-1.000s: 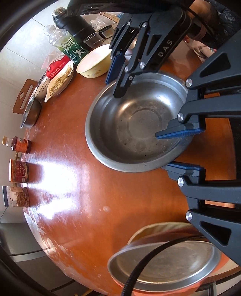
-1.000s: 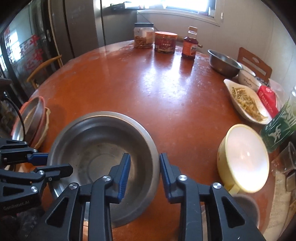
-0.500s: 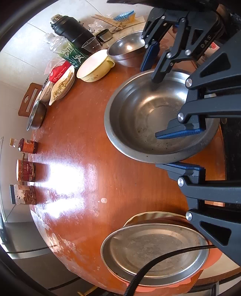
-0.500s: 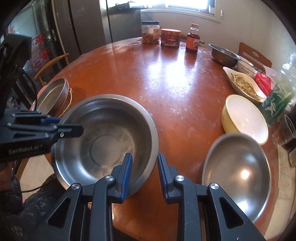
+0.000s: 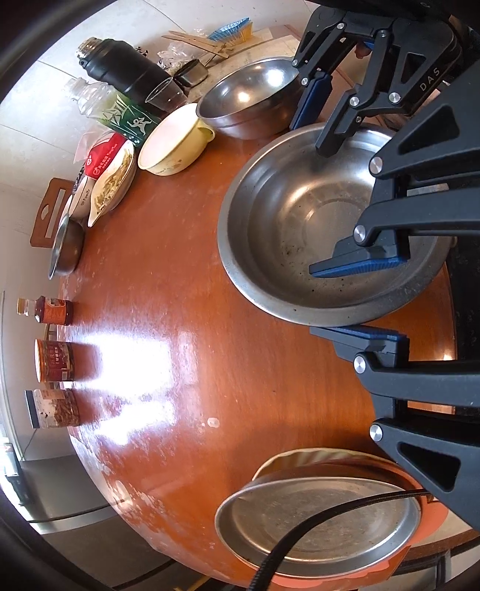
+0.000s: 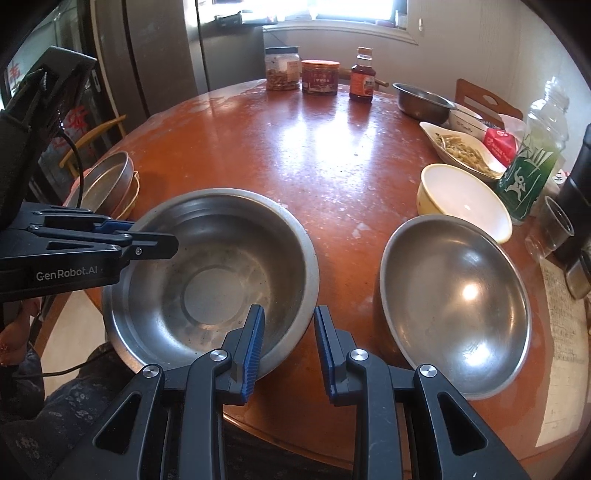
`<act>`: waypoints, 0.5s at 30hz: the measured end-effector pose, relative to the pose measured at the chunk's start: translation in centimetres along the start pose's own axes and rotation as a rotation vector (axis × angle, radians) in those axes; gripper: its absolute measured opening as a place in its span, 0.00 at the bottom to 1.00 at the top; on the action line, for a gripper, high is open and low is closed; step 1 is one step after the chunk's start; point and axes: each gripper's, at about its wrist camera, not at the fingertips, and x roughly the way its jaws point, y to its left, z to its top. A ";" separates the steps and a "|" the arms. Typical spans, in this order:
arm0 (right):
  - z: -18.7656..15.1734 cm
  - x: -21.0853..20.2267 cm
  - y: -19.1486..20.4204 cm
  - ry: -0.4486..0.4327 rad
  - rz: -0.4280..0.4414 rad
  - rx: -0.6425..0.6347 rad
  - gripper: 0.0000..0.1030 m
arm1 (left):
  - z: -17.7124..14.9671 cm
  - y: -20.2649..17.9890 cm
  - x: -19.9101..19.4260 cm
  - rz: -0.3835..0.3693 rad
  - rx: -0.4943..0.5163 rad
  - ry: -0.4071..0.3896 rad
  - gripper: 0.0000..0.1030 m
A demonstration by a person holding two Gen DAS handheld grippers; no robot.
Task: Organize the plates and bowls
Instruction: 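Carry the large steel bowl with the left tool beside the pan stack, release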
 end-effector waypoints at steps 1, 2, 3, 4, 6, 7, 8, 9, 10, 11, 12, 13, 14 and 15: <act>0.0 0.0 -0.1 0.000 0.000 0.002 0.28 | 0.1 0.0 0.1 -0.001 -0.001 0.003 0.24; -0.1 0.1 -0.1 0.001 0.001 0.004 0.28 | 0.1 -0.1 0.3 -0.002 0.000 0.006 0.24; -0.1 0.1 -0.1 0.003 -0.001 0.004 0.28 | 0.2 -0.2 0.4 -0.002 0.004 0.010 0.24; -0.1 0.2 -0.1 0.002 -0.005 0.002 0.28 | 0.2 -0.3 0.6 0.002 0.007 0.012 0.24; -0.2 0.1 0.0 -0.002 -0.008 0.000 0.28 | 0.4 -0.4 0.8 0.006 0.009 0.015 0.24; -0.2 0.0 0.0 -0.004 -0.007 0.003 0.28 | 0.5 -0.4 0.9 0.003 0.008 0.017 0.24; -0.1 0.0 -0.1 -0.005 -0.009 0.006 0.28 | 0.5 -0.3 1.0 0.000 0.008 0.019 0.24; -0.2 0.0 -0.2 -0.005 -0.009 0.008 0.28 | 0.7 -0.3 1.1 0.000 0.009 0.021 0.24; -0.1 0.1 -0.2 -0.006 -0.011 0.008 0.28 | 0.7 -0.4 1.2 0.001 0.011 0.022 0.24; 0.0 0.1 -0.2 -0.006 -0.015 0.007 0.28 | 0.8 -0.4 1.3 0.001 0.012 0.024 0.24; 0.0 0.1 -0.2 -0.007 -0.022 0.002 0.28 | 0.9 -0.3 1.4 -0.002 0.011 0.025 0.24; 0.1 0.2 -0.2 -0.008 -0.031 -0.003 0.28 | 0.9 -0.4 1.4 -0.001 0.013 0.026 0.24; 0.1 0.2 -0.1 -0.008 -0.036 -0.006 0.28 | 1.0 -0.4 1.6 0.000 0.014 0.027 0.24; 0.2 0.2 -0.1 -0.008 -0.040 -0.010 0.28 | 1.1 -0.4 1.7 0.001 0.015 0.030 0.24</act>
